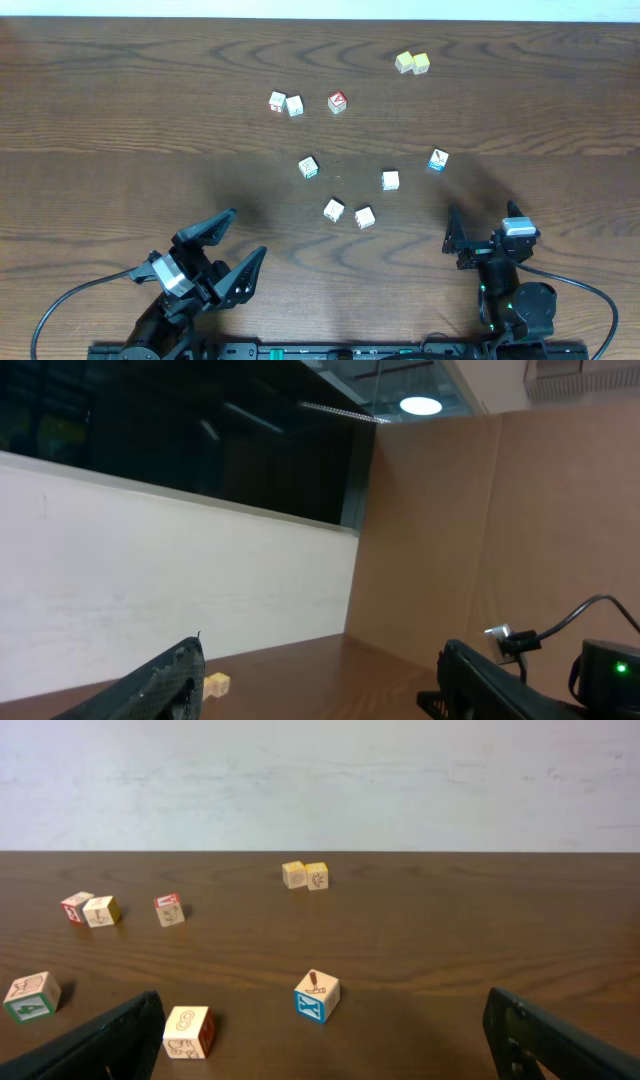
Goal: Lift 5 blocks
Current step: 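Swing the left arm out and over the block marked 'A'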
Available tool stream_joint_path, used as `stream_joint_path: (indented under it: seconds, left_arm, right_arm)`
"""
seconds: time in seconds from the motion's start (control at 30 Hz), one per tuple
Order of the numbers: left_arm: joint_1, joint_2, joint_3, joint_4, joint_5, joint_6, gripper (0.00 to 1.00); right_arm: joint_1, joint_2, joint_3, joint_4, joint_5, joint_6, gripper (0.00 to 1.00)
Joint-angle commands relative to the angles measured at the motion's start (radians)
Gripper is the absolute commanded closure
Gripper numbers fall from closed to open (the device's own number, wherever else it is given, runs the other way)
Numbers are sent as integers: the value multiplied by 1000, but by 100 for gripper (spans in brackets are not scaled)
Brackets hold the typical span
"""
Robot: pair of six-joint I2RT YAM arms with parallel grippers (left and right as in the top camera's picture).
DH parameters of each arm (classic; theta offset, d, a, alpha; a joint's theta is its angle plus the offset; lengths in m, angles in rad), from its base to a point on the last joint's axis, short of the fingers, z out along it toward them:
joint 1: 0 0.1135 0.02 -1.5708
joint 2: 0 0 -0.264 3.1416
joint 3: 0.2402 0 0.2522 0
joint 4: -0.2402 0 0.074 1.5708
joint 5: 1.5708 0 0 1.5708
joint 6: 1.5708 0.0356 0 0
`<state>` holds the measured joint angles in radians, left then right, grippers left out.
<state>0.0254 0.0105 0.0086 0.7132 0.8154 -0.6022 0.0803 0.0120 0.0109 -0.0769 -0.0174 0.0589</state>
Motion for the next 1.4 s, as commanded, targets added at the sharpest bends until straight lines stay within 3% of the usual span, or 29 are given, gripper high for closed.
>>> stream_joint_path:
  seconds: [0.0, 0.1, 0.17, 0.3, 0.4, 0.47, 0.7, 0.8, 0.93, 1.17, 1.37]
  left_arm:
    - [5, 6, 78, -6, -3, -13, 25]
    - [5, 55, 185, -107, -20, 93, 25]
    - [5, 120, 297, -256, -19, 179, 25]
    - [4, 364, 608, -736, -20, 331, 25]
    - [4, 567, 798, -1060, -18, 371, 25]
    - [4, 678, 882, -1192, 22, 369, 25]
    - [-5, 898, 921, -1188, 239, 412, 25]
    - [-37, 954, 929, -1185, 235, 414, 25]
    - [-132, 1035, 1005, -1310, 28, 417, 25]
    - [-386, 1311, 1326, -1756, -683, 467, 25]
    - [-424, 1453, 1349, -1751, -731, 467, 25]
  right_arm:
    - [-10, -6, -3, -1, 9, -12, 1]
    - [-10, -6, -3, -2, 9, -12, 1]
    - [-10, -6, -3, -2, 9, -12, 1]
    - [-10, -6, -3, -1, 9, -12, 1]
    - [-10, -6, -3, -2, 9, -12, 1]
    - [-10, -6, -3, -2, 9, -12, 1]
    - [-10, -6, -3, -1, 9, -12, 1]
    - [-10, -6, -3, -1, 9, -12, 1]
    - [-10, -6, -3, -1, 9, -12, 1]
    - [-10, -6, -3, -1, 9, -12, 1]
    - [-10, -6, -3, -2, 9, -12, 1]
